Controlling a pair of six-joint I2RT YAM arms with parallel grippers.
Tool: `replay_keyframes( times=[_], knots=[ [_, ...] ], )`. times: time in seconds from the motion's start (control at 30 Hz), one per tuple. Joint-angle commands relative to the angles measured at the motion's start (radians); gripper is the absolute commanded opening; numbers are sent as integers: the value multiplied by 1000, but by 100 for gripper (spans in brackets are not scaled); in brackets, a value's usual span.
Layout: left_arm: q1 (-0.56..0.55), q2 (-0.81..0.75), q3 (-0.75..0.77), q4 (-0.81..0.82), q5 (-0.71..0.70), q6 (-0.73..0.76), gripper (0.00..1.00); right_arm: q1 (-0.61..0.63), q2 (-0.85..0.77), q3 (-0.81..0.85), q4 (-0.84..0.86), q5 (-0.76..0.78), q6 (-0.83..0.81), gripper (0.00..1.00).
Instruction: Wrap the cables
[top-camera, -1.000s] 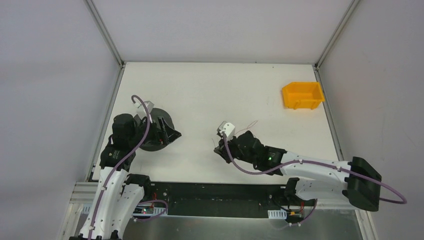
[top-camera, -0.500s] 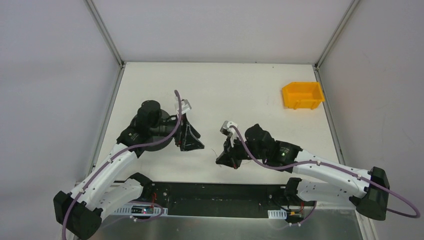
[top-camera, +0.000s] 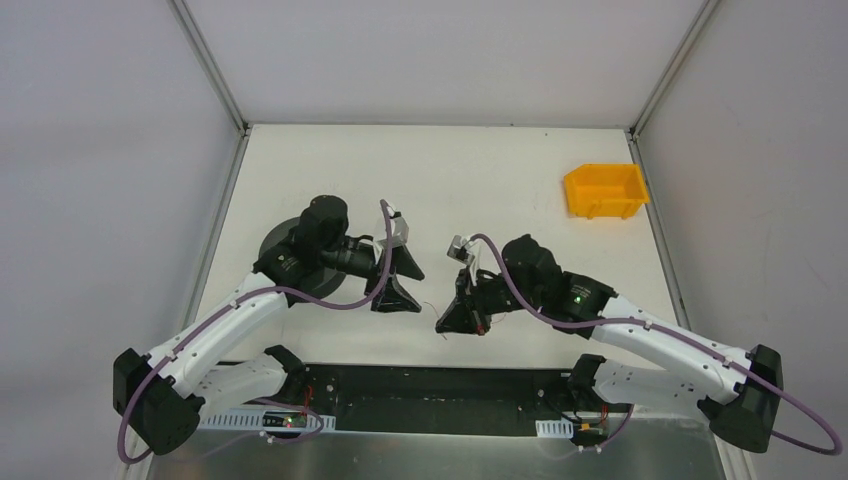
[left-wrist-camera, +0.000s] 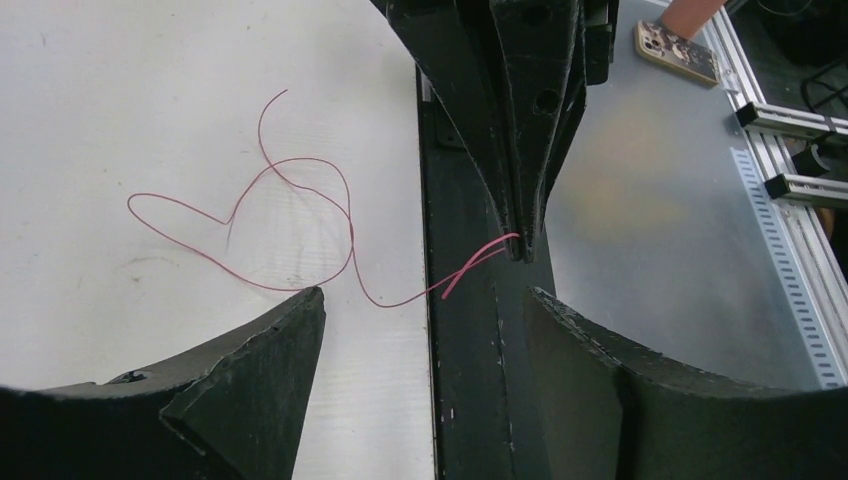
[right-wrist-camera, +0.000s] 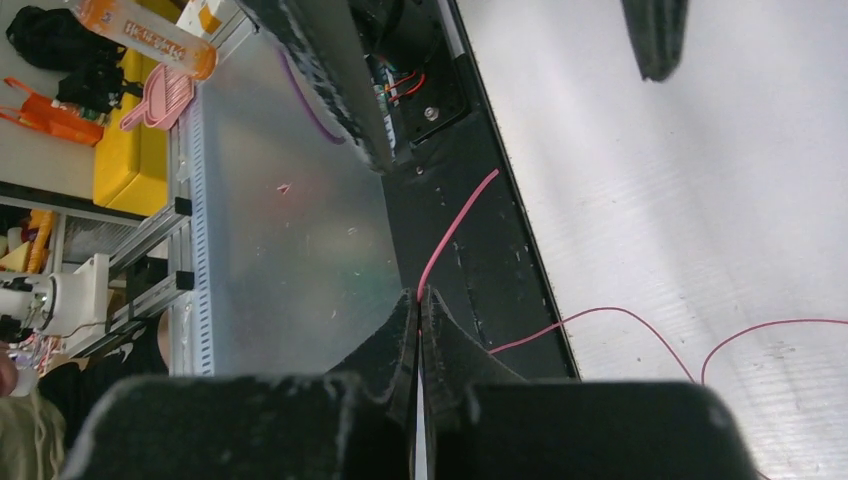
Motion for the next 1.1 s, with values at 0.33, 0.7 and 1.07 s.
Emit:
replay_keyframes(
  times=[0.33, 0.7, 1.07],
  knots=[
    [-76, 86, 57, 34, 122, 102, 54, -6, 21, 82, 26, -47, 56, 0],
    [-87, 29, 38, 27, -108, -7, 0, -20, -67, 14, 43, 296, 72, 23],
    [-87, -74, 28, 218, -386, -385, 0, -19, -367, -391, 566, 447, 37, 64]
  ],
)
